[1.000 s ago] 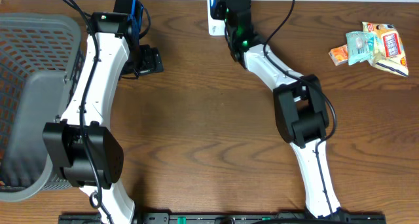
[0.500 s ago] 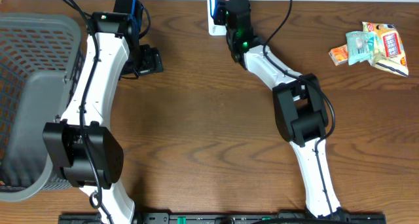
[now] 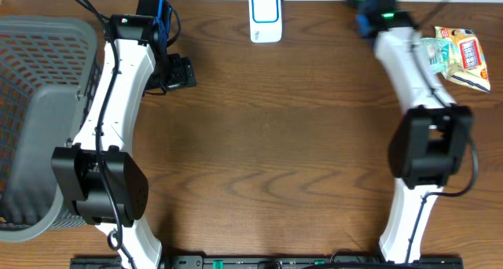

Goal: Scan the item barcode
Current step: 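Carry the dark green tin right to the far right corner pile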

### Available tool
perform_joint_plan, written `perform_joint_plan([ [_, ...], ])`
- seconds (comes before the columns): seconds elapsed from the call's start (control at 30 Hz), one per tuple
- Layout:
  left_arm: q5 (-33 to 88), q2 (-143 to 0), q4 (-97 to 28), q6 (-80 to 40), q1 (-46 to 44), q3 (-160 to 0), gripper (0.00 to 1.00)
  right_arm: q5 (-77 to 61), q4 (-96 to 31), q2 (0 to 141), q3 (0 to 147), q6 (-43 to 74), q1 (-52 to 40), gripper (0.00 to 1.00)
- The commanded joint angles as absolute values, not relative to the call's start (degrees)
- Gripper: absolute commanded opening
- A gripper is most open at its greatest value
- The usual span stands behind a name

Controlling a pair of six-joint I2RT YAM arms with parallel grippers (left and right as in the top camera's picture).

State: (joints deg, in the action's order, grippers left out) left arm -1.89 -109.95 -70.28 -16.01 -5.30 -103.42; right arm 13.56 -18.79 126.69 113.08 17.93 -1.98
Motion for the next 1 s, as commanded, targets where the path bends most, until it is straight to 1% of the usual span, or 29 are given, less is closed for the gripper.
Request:
perform_joint_plan([
  [0.0,-2.61,-109.84,-70.46,-15.07,-5.15,-102.85,0.97,19.49,-24.38,126.67,112.77,14.48,4.27,0.56],
  [0.1,-2.63,-109.84,-70.43,-15.07,-5.15,-102.85,0.98,19.75,-27.62,126.69,112.68,14.48,9.04,0.57],
  [0.2,-2.61,-109.84,-70.46,-15.07,-5.15,-102.85,0.98,19.57,-29.30,126.69,112.66,14.48,12.86,0.64],
  [0.3,-2.63,-109.84,-70.46,-15.07,-5.15,-102.85,0.98,19.57,-30.30,126.72,112.60,14.48,15.73,0.66],
  [0.33,-2.63,-109.84,-70.43,-15.07,-5.15,-102.85,0.98,19.55,-30.46,126.72,112.49,14.50,16.38,0.69],
  [0.37,-2.63,-109.84,-70.46,-15.07,-5.15,-102.85,0.98,19.40,-30.61,126.72,112.33,14.50,17.02,0.75],
  [0.47,-2.61,-109.84,-70.46,-15.07,-5.15,-102.85,0.98,18.70,-31.57,126.72,112.16,14.50,18.13,0.96],
  [0.5,-2.63,-109.84,-70.43,-15.07,-5.15,-102.85,0.98,18.70,-31.92,126.72,112.16,14.50,18.22,0.99],
  [0.67,-2.63,-109.84,-70.46,-15.07,-5.15,-102.85,0.98,18.72,-34.85,125.99,112.18,14.48,17.89,0.99],
  [0.8,-2.63,-109.84,-70.43,-15.07,-5.15,-102.85,0.98,18.63,-39.68,121.84,112.18,14.55,17.12,0.99],
  [0.9,-2.61,-109.84,-70.43,-15.07,-5.15,-102.85,0.98,15.31,-44.64,116.92,112.18,14.50,16.49,0.99],
  [0.97,-2.63,-109.84,-70.46,-15.07,-5.15,-102.85,0.98,10.59,-47.66,112.88,112.18,14.52,16.10,0.99],
])
